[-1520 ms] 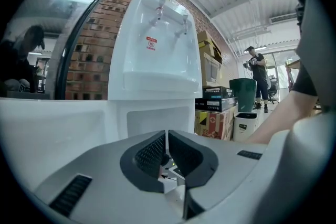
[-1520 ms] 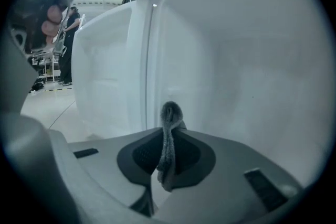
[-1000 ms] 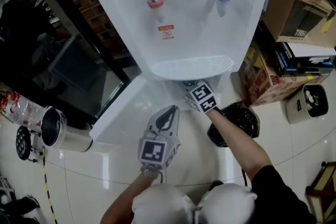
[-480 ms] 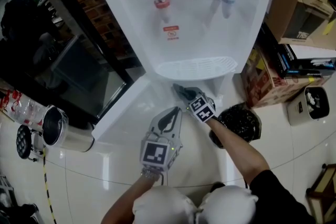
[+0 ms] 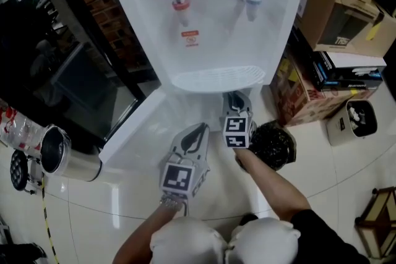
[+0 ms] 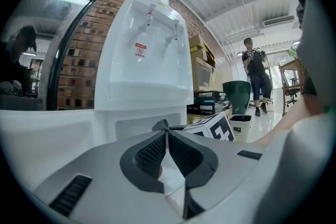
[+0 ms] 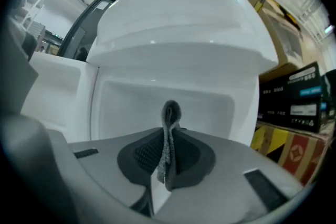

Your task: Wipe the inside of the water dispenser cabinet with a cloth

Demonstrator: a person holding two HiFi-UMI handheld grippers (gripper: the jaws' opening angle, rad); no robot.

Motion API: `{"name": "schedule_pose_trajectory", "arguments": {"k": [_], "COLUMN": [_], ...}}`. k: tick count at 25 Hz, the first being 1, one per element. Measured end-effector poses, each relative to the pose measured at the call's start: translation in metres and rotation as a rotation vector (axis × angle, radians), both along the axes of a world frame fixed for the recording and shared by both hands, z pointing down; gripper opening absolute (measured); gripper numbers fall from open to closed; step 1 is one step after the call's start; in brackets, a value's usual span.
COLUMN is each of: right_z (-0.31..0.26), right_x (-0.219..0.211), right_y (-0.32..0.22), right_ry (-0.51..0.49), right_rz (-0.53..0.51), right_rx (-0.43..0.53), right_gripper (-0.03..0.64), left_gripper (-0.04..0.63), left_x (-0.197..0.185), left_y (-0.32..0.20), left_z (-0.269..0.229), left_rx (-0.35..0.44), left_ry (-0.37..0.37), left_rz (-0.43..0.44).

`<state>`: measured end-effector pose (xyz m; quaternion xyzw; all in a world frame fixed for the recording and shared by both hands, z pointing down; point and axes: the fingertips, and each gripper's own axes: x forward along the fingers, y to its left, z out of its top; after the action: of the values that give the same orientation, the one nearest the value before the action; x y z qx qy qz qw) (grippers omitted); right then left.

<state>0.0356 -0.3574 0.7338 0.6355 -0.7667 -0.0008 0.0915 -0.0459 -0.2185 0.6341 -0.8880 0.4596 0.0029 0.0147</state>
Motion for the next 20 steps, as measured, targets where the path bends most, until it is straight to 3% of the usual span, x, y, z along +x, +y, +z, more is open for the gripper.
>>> {"name": "schedule_pose_trajectory", "arguments": {"k": [5,11,17,20], "right_z": [-0.017,0.036,0.092,0.093], "right_x": [0.021,0.041,0.042,0.037], "right_y": [-0.007,-0.012,-0.002,-0.001], "right_ry": [0.032,0.065,0.096,0.077], "right_rz": [0.115,0.192,0.174,0.151], "right_rx": [0.009,-0.165,-0.336,-0.327], "right_gripper": [0.021,0.021,0.021,0.021], "left_gripper": [0.020,0.020,0.020,0.020], "left_x": [0.004,0.005,0.006,0.008], "left_y": [0.004,0.008,0.006,0.006], "left_z": [-0.004,-0.009,-0.008,-0.006], "left_rx": [0.012,0.014,0.015,0.008], "left_ry": [0.001,0.020,0.021,0.021], "left_rz": [0.014,0.023,0.027,0.032]}}
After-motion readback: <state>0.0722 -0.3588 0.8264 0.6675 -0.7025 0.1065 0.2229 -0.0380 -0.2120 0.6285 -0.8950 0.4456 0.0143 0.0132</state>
